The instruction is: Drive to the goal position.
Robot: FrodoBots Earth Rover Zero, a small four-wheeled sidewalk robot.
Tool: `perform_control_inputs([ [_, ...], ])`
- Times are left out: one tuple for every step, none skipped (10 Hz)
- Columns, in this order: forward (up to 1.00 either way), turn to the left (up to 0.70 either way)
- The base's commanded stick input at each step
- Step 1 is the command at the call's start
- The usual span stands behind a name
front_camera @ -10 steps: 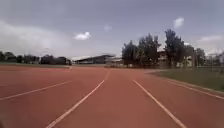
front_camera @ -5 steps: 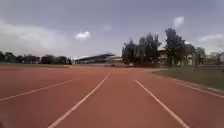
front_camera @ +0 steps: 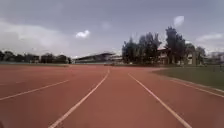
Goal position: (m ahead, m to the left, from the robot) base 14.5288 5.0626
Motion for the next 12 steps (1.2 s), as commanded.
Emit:
perform_control_inputs([
  [0.45,0.0],
  [0.45,0.0],
  [0.45,0.0],
  [0.45,0.0],
  [0.45,0.0],
  [0.45,0.0],
  [0.45,0.0],
  [0.45,0.0],
  [0.45,0.0],
  [0.45,0.0],
  [0.45,0.0],
  [0.45,0.0],
])
